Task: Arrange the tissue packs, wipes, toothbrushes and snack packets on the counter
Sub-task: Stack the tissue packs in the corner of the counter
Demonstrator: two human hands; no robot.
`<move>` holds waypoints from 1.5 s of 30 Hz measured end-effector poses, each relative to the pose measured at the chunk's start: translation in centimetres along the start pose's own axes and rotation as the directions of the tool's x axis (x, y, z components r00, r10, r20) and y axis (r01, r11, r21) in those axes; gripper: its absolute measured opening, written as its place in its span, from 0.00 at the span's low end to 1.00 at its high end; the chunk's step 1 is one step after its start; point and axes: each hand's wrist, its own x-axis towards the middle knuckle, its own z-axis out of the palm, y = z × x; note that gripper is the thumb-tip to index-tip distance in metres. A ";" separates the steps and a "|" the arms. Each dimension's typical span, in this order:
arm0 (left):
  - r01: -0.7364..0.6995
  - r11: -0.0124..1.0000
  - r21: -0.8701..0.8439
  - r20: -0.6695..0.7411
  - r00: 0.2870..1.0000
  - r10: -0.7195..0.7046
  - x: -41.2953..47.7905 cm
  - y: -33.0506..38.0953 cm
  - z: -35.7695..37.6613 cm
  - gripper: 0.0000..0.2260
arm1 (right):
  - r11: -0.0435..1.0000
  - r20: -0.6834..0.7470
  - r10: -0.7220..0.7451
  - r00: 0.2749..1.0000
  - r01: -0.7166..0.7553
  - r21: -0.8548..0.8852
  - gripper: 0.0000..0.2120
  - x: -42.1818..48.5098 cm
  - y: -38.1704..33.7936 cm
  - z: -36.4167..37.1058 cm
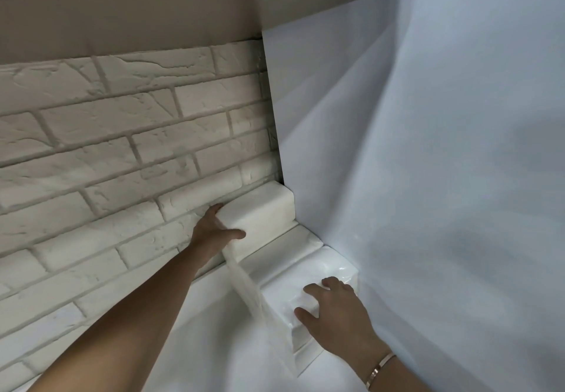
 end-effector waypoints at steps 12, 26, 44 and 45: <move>-0.012 1.000 -0.023 0.046 0.999 0.013 0.3 -0.8 0.0 0.50 | 1.000 -0.010 0.005 1.000 -0.006 -0.027 0.24 0.3 -0.2 0.2; 0.049 0.991 -0.125 0.071 0.997 -0.041 0.2 -1.1 0.5 0.63 | 1.000 0.035 0.014 0.999 -0.015 0.020 0.25 0.8 0.2 0.1; -0.151 0.980 0.131 0.102 0.985 0.138 -15.7 -0.3 -2.5 0.26 | 1.000 0.040 0.022 0.999 -0.023 0.019 0.25 -1.0 -1.6 -2.0; -0.154 0.981 0.116 0.106 0.984 0.142 -16.7 -0.4 -3.2 0.21 | 1.000 -0.016 0.006 1.000 -0.006 0.031 0.24 -1.6 -2.1 -2.1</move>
